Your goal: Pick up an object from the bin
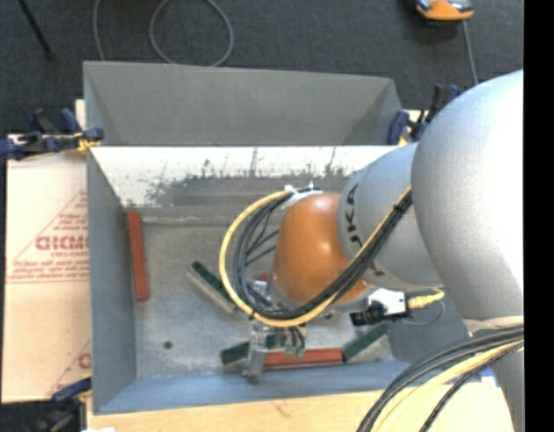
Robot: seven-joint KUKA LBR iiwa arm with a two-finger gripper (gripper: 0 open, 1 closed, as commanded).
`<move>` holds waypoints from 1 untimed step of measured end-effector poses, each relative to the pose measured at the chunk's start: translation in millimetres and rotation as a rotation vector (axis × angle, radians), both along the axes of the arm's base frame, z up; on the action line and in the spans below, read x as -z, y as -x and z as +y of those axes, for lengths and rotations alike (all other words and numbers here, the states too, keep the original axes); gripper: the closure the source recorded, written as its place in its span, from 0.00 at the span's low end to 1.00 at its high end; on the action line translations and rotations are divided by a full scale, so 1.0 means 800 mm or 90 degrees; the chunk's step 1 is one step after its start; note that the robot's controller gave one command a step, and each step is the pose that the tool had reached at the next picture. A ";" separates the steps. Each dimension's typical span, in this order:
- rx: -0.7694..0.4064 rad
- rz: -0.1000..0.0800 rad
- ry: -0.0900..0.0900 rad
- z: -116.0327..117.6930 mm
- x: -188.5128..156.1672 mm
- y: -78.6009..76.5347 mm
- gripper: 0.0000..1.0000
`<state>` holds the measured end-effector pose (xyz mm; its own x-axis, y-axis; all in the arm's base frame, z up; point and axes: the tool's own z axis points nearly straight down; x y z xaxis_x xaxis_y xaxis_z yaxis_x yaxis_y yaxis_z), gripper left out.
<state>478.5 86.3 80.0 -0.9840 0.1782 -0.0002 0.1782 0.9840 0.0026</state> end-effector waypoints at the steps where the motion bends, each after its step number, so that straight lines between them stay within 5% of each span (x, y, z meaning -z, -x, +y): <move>1: 0.001 0.001 0.001 -0.002 0.001 0.001 1.00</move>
Offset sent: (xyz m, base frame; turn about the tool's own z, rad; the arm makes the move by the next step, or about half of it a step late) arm 0.0000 0.0000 0.0000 0.0000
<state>478.0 85.0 79.6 -0.9837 0.1798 0.0012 0.1798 0.9837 0.0009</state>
